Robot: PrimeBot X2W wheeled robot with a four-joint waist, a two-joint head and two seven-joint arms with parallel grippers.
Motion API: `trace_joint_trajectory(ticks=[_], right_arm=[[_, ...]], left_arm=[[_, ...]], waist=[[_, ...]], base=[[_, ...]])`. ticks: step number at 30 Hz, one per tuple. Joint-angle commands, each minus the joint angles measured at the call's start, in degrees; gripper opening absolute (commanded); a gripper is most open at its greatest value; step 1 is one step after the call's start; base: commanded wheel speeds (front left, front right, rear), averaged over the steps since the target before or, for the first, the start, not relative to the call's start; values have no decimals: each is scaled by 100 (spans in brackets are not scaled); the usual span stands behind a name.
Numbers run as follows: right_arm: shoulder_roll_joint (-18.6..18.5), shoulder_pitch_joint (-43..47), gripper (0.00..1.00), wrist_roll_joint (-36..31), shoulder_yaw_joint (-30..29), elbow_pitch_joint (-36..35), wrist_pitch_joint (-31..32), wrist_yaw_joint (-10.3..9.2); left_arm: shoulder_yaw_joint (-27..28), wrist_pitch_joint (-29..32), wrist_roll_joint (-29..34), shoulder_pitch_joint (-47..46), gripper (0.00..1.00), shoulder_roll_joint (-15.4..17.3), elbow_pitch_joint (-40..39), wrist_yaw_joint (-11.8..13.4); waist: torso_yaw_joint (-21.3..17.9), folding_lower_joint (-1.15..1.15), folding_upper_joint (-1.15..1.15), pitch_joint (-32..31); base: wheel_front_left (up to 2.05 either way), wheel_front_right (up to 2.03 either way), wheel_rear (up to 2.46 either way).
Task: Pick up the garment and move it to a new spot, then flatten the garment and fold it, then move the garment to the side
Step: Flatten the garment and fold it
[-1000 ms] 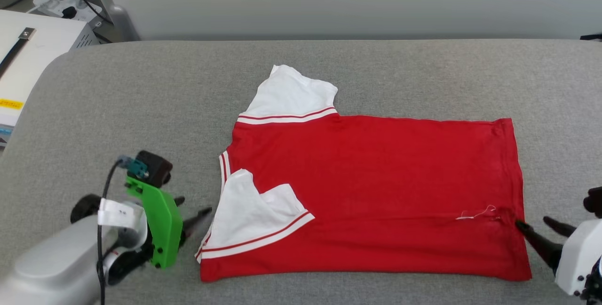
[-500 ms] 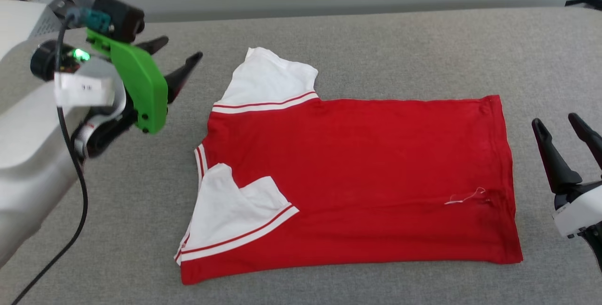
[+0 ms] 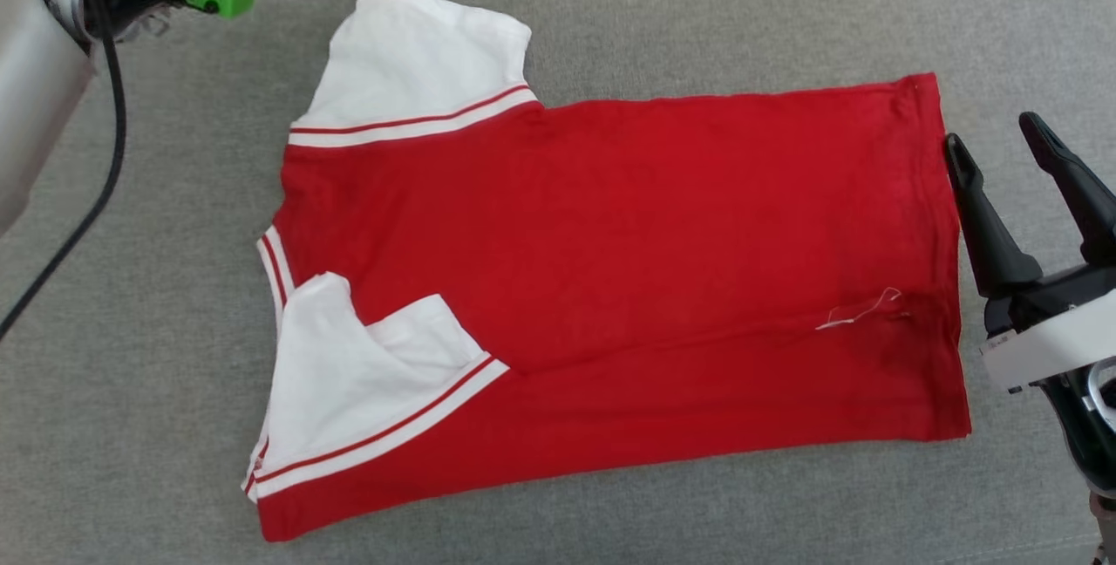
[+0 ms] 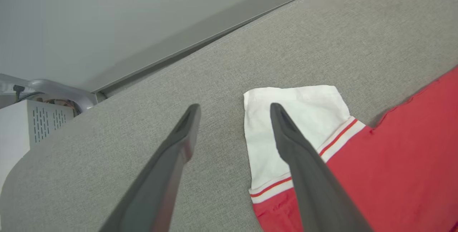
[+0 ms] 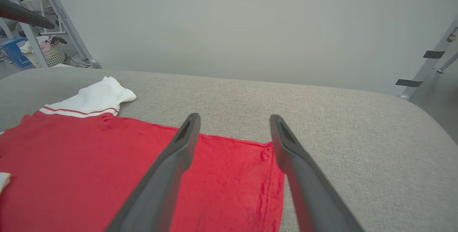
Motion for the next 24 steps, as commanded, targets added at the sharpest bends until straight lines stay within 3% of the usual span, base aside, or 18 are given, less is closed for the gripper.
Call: trace_joint_trajectory(ticks=[1, 7, 21, 22, 23, 24], right_arm=[[41, -128, 100, -26, 51, -43, -9, -4], [176, -295, 100, 1, 177, 56, -150, -4], [162, -469, 100, 98, 260, 380, -405, -4], [153, -480, 100, 108, 257, 392, -417, -4], [142, -503, 100, 116, 247, 404, -441, -4], [132, -522, 100, 122, 243, 414, -451, -4]], left_arm=[[-30, 226, -101, -186, 100, -31, 102, -33], [-236, 975, -268, -459, 100, -169, 495, -43], [-753, 1213, -392, -95, 100, -189, 655, -45], [-773, 1208, -401, -61, 34, -185, 643, -45], [-805, 1180, -369, -34, 0, -174, 634, -45], [-828, 1148, -337, -21, 0, -163, 628, -45]], waist=[[-423, 0, 0, 684], [-558, 0, 0, 1047], [-550, 0, 0, 1238], [-542, 0, 0, 1223], [-533, 0, 0, 1196], [-527, 0, 0, 1172]], base=[[0, 0, 0], [0, 0, 0], [0, 0, 0], [0, 0, 0], [0, 0, 0], [0, 0, 0]])
